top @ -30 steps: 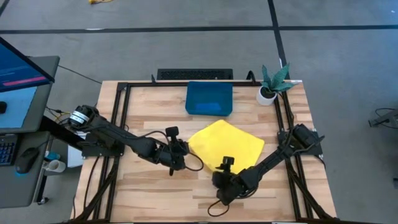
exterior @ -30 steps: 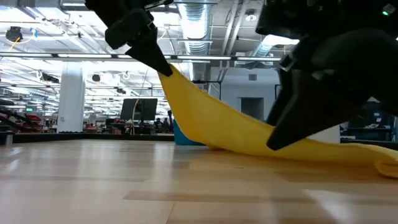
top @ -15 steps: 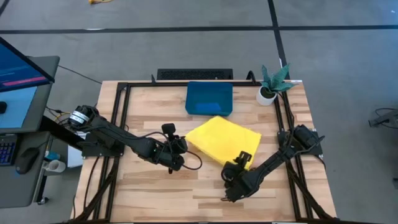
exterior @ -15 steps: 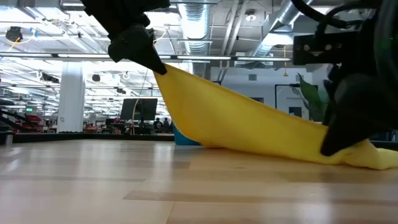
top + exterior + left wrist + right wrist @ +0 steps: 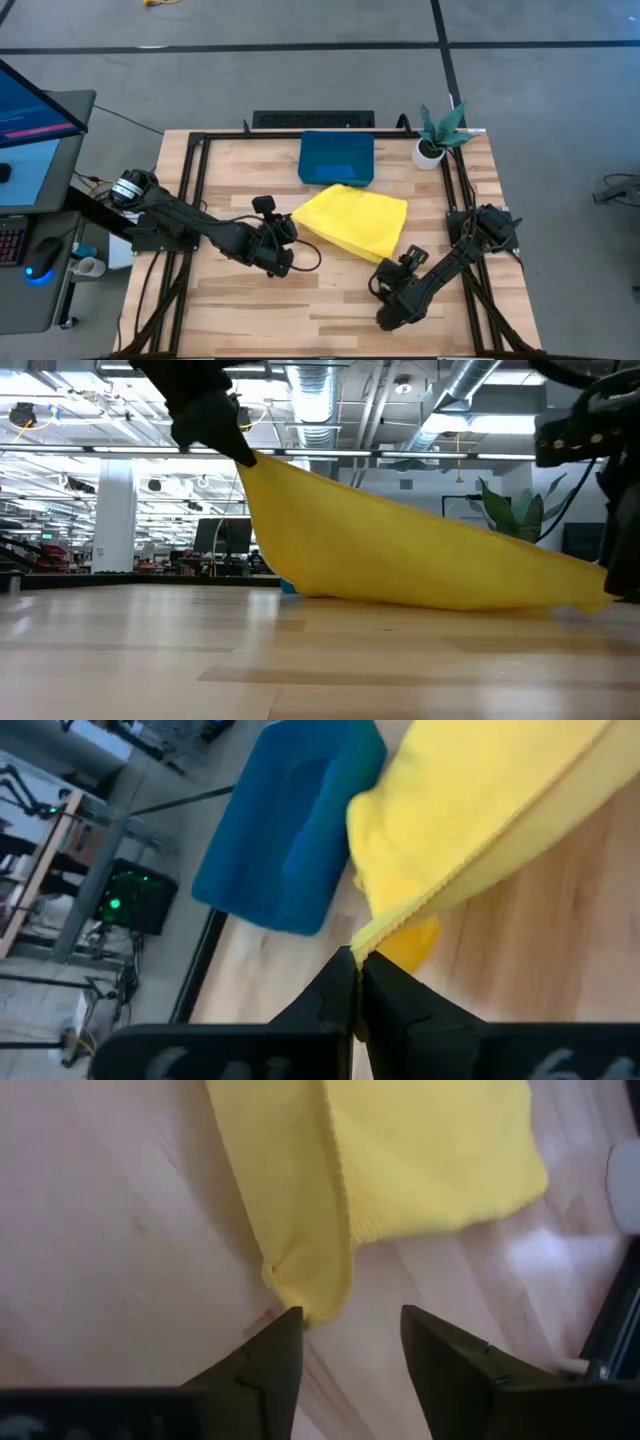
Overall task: Roll microfiber towels into tight, uniform cylinder then place into a basket
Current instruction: Roll the yellow microfiber cloth
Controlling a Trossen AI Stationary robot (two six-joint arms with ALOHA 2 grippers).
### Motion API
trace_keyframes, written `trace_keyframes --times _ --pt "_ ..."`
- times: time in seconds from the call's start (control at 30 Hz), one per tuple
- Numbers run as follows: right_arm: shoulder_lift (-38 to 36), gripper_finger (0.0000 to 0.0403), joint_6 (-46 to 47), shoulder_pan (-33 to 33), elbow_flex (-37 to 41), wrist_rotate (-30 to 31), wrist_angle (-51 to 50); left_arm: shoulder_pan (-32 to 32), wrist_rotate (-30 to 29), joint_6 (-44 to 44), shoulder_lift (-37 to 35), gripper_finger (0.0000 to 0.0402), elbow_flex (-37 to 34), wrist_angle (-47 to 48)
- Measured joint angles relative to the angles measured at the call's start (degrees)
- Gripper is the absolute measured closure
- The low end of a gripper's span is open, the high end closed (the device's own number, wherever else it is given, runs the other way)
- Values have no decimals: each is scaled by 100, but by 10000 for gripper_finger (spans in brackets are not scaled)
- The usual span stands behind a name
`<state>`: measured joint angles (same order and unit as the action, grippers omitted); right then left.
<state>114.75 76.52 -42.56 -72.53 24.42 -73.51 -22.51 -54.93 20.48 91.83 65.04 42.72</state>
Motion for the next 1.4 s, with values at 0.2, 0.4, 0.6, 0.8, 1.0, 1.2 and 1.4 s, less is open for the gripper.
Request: trace_keyframes --times 0.2,0.4,0.6,0.8,1.0,1.2,1.4 --pt "-2 229 54 -134 -2 286 -40 -170 32 86 0 402 85 30" --pt "-2 247 -199 -161 -4 497 93 -198 45 77 0 402 85 30" --pt "-2 257 -903 -163 -4 624 463 -199 58 67 0 402 85 30" --pt "-2 265 -1059 -118 -4 832 437 -198 85 60 0 402 85 30" --pt "-2 265 -1063 47 12 864 507 -198 87 58 0 402 85 28" --pt "-3 266 -1323 191 165 784 706 -198 134 58 0 402 85 28" --pt "-424 267 -1401 305 153 715 378 -198 268 60 0 402 85 26"
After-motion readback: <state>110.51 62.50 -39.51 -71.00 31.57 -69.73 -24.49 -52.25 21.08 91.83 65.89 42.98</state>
